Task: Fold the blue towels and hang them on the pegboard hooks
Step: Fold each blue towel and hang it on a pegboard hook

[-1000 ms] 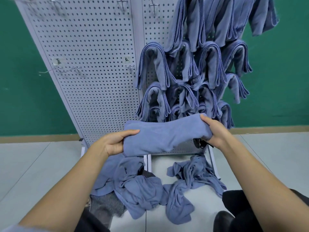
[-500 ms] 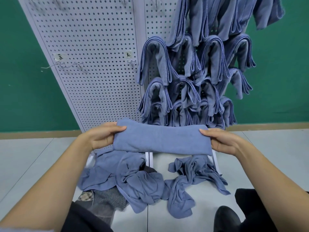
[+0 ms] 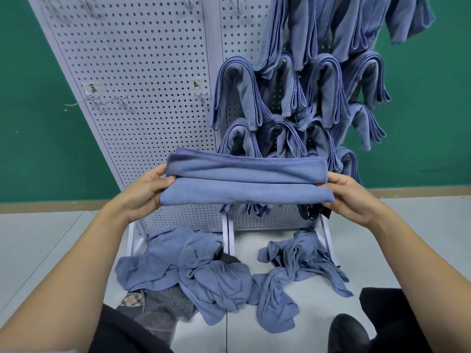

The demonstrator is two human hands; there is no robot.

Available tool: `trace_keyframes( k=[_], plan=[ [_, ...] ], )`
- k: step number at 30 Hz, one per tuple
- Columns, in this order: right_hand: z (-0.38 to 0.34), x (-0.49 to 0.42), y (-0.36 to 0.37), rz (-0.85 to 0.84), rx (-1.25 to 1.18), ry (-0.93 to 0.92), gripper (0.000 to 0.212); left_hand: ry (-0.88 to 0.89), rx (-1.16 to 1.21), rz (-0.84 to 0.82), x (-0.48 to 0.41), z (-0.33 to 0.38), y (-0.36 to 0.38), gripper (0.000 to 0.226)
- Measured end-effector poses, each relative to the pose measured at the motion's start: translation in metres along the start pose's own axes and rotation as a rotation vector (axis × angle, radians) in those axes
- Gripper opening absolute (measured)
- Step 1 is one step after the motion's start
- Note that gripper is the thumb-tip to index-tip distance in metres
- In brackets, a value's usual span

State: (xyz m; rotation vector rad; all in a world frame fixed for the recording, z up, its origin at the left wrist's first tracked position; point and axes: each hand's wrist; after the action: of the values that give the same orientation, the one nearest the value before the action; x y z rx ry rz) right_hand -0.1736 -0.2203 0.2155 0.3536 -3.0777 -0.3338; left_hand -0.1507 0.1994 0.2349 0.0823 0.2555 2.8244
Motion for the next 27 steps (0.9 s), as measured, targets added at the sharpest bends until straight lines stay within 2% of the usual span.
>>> trace_keyframes(
  k=[1, 3, 4, 5, 7, 10, 11, 13, 16, 19, 23, 27],
  plan=[
    [-0.002, 0.001, 0.002, 0.033, -0.004, -0.003, 0.031, 0.021, -0.001, -0.005, 0.000, 0.001, 0.001, 0.057],
    [-0.003, 0.001, 0.004, 0.028, -0.007, -0.020, 0.010, 0.039, 0.006, 0.010, 0.001, 0.004, 0.006, 0.023],
    [0.000, -0.001, 0.000, 0.018, -0.002, -0.048, 0.015, 0.045, 0.007, 0.024, 0.002, 0.005, 0.009, 0.013],
    [-0.001, 0.000, 0.003, 0.021, 0.021, -0.038, 0.020, 0.048, -0.002, 0.028, 0.002, 0.006, 0.010, 0.013],
    [-0.001, -0.001, 0.005, 0.073, 0.075, -0.051, 0.004, 0.031, -0.007, 0.013, 0.003, 0.007, 0.013, 0.012],
    [-0.002, -0.002, 0.007, 0.097, 0.100, -0.047, 0.033, -0.010, 0.044, 0.019, 0.003, 0.009, 0.017, 0.020],
    [-0.005, 0.000, 0.011, 0.103, 0.117, -0.039, 0.037, -0.010, 0.028, 0.042, 0.002, 0.009, 0.019, 0.027],
    [-0.007, 0.002, 0.015, 0.094, 0.165, -0.022, 0.031, 0.016, -0.095, 0.149, -0.002, 0.006, 0.028, 0.033],
    [-0.010, 0.003, 0.023, 0.146, 0.278, 0.019, 0.024, 0.060, -0.311, 0.287, -0.008, -0.002, 0.045, 0.032],
    [-0.021, 0.002, 0.028, 0.274, 0.413, -0.038, 0.011, 0.076, -0.334, 0.367, -0.013, -0.005, 0.055, 0.034],
    [-0.048, 0.001, 0.034, 0.411, 0.302, -0.138, 0.022, 0.050, -0.320, 0.420, -0.017, 0.000, 0.062, 0.023],
    [-0.084, -0.001, 0.049, 0.400, 0.174, -0.181, 0.021, -0.026, -0.280, 0.433, -0.023, 0.000, 0.078, 0.015]
  ],
)
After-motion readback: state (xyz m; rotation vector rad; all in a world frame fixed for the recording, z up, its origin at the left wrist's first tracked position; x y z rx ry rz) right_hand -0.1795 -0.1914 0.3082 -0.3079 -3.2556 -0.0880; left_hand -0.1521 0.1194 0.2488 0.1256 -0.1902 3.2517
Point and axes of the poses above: each hand's wrist, its own x-axis away from the middle knuckle, its own y-axis out of the palm, z = x × y
